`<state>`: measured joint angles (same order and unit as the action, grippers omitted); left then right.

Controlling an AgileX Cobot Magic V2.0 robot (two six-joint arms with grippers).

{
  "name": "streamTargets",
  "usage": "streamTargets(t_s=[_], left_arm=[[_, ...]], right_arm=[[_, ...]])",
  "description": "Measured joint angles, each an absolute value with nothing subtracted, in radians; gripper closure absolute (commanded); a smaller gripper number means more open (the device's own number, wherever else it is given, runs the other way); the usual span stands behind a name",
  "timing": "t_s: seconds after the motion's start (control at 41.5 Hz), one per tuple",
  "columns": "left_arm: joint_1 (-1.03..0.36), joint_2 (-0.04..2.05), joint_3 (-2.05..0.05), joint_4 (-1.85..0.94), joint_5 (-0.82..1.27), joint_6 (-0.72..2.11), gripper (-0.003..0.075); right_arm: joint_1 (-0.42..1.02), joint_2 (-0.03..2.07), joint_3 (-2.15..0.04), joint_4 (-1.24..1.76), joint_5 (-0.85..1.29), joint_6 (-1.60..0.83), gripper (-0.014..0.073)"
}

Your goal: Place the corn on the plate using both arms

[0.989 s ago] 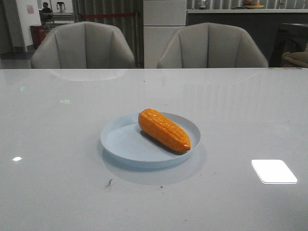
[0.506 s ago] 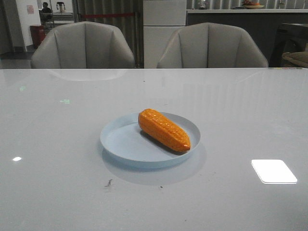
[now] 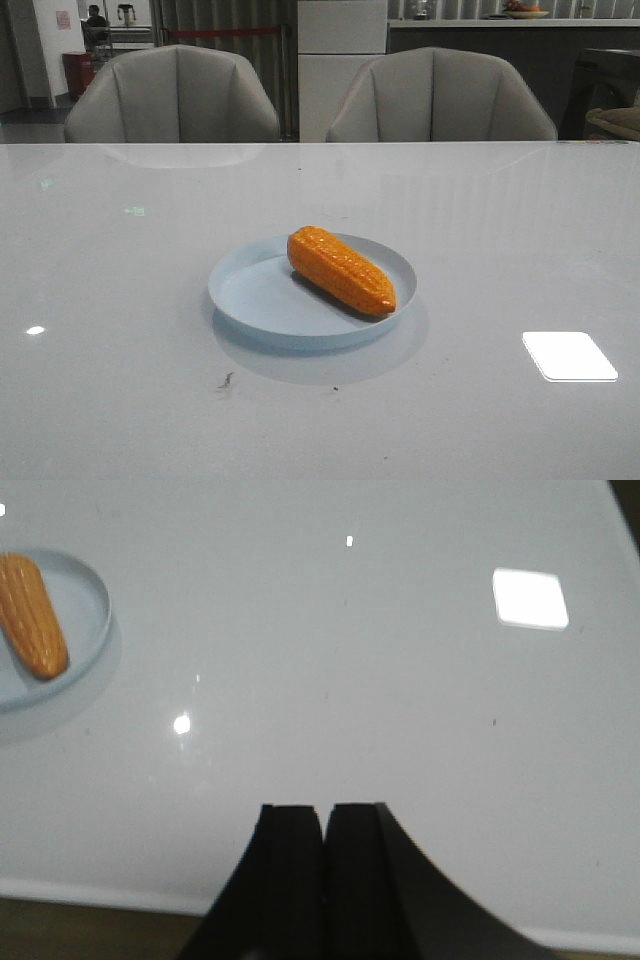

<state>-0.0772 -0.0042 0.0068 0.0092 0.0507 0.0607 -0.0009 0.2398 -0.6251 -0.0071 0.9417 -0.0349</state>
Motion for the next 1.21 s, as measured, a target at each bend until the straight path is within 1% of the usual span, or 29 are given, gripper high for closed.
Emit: streamTargets(t_s=[0.145,0.338,0.506,0.651,0.699,1.206], left_arm=[[-0.077,-0.004,0.007,0.009,0.051,0.061,0.0631],[-0.077,-0.004,0.007,0.009,0.051,0.061,0.0631],[-0.077,-0.004,0.007,0.009,0.051,0.061,0.0631],[-0.077,-0.004,0.007,0.009,0.051,0.061,0.0631],[-0.077,-0.004,0.007,0.009,0.051,0.061,0.0631],[-0.077,-0.004,0.007,0.009,0.051,0.061,0.0631]], right_arm=[[-0.042,0.153,-0.53,-0.007,0.733,-0.035,0.0528],[-0.058,0.04,-0.318,0.0,0.372,-0.035,0.0528],[-0.054,-0.012,-0.133,0.0,0.182,-0.035,0.0528],[-0.05,-0.012,0.005,0.04,0.08,-0.035,0.0528],[-0.045,-0.012,0.022,0.056,0.076,-0.035,0.0528],[-0.03,-0.012,0.029,0.077,0.069,-0.035,0.0528]])
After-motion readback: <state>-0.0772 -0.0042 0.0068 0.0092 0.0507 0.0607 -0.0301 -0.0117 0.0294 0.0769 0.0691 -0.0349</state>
